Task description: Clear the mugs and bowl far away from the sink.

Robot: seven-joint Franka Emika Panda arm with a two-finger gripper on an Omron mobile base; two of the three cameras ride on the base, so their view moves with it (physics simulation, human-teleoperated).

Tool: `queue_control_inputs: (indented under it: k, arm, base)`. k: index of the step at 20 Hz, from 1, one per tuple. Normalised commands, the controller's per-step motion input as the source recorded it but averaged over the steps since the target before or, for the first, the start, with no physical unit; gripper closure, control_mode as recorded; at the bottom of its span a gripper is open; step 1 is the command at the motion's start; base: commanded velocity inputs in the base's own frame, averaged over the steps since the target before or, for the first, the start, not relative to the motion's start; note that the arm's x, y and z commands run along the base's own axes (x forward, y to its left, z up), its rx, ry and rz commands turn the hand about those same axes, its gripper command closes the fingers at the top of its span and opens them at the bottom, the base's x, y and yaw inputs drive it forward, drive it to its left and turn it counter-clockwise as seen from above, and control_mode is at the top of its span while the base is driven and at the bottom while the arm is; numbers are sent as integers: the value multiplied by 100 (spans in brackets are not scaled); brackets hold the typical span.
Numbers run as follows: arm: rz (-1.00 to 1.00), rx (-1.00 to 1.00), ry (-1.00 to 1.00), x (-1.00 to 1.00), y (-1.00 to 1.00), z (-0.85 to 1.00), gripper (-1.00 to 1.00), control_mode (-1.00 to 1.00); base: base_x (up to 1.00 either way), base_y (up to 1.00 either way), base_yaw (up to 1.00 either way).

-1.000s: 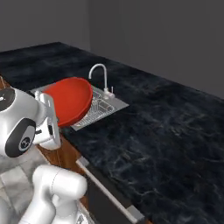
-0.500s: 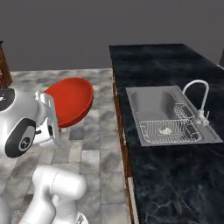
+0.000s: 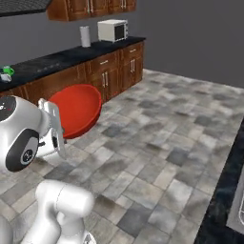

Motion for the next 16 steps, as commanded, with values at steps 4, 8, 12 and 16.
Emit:
queue_control_inputs:
  k: [4, 8, 12, 16]
  arm:
    - [0, 0, 0, 0, 0, 0, 100, 100]
    - [0, 0, 0, 0, 0, 0, 100, 100]
    - [0, 0, 0, 0, 0, 0, 100, 100]
    - [0, 0, 0, 0, 0, 0, 100, 100]
  base:
    - [0, 28, 100]
    - [0, 7, 100]
    - [50, 0, 93]
    - [84, 0, 79]
